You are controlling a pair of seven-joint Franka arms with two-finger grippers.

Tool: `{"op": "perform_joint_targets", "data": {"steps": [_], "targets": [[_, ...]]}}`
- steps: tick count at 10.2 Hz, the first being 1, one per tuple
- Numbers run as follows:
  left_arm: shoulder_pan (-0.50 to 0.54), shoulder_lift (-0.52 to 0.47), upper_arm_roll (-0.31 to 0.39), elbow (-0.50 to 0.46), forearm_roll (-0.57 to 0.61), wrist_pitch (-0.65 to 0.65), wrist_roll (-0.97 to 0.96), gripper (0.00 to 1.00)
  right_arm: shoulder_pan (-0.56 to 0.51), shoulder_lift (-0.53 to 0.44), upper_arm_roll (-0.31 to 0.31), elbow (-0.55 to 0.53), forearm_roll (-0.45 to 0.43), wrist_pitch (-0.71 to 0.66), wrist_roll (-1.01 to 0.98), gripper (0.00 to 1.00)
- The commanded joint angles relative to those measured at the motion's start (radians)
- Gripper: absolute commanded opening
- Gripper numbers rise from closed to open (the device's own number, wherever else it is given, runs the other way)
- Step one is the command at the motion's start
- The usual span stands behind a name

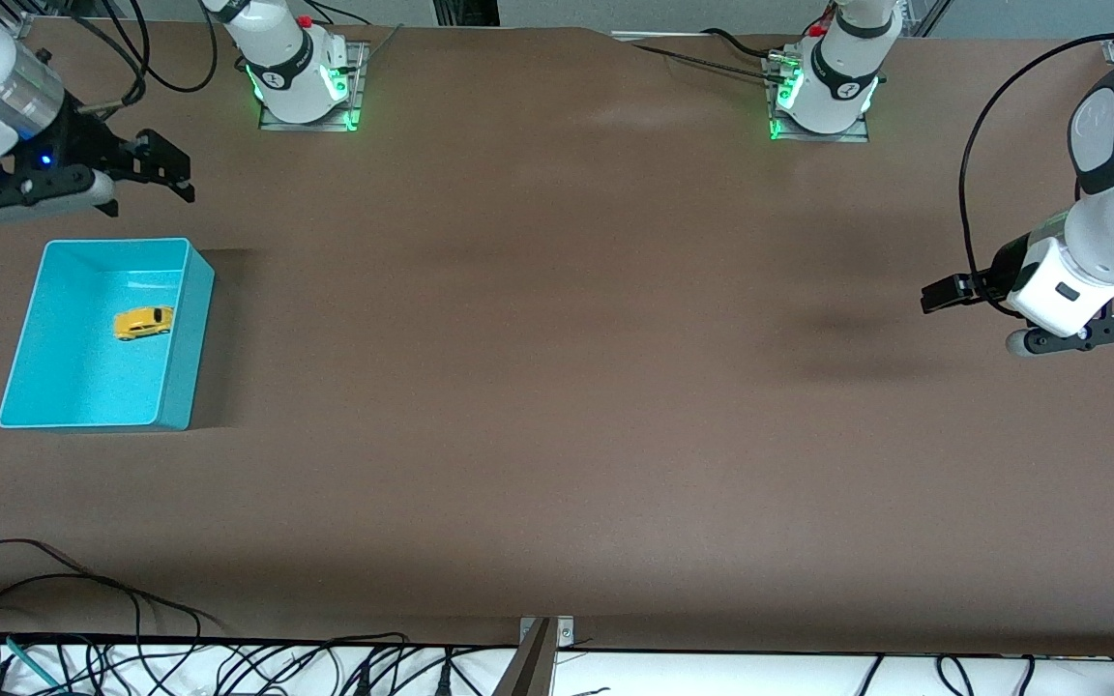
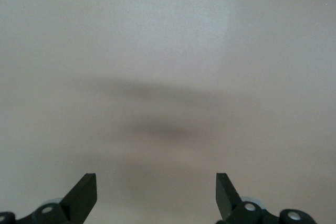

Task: Wind up and store yellow beetle car

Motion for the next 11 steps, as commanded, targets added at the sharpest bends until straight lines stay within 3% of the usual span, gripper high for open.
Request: {"op": "perform_joint_targets", "data": {"steps": [1,5,11], "targets": [[0.008,-0.012,0.000,-0.003,-0.022,-0.013,0.036,1.00,0.021,-0.007,-0.009,0.020,-0.007,-0.015,0.057,1.00],[0.008,-0.010,0.000,-0.003,-0.022,-0.013,0.035,1.00,0.052,0.058,-0.014,0.210,-0.038,-0.125,0.116,1.00],[0.009,-0.016,0.000,0.015,-0.022,-0.019,0.077,1.00,0.050,0.121,-0.034,0.287,-0.044,-0.151,0.111,1.00]]}}
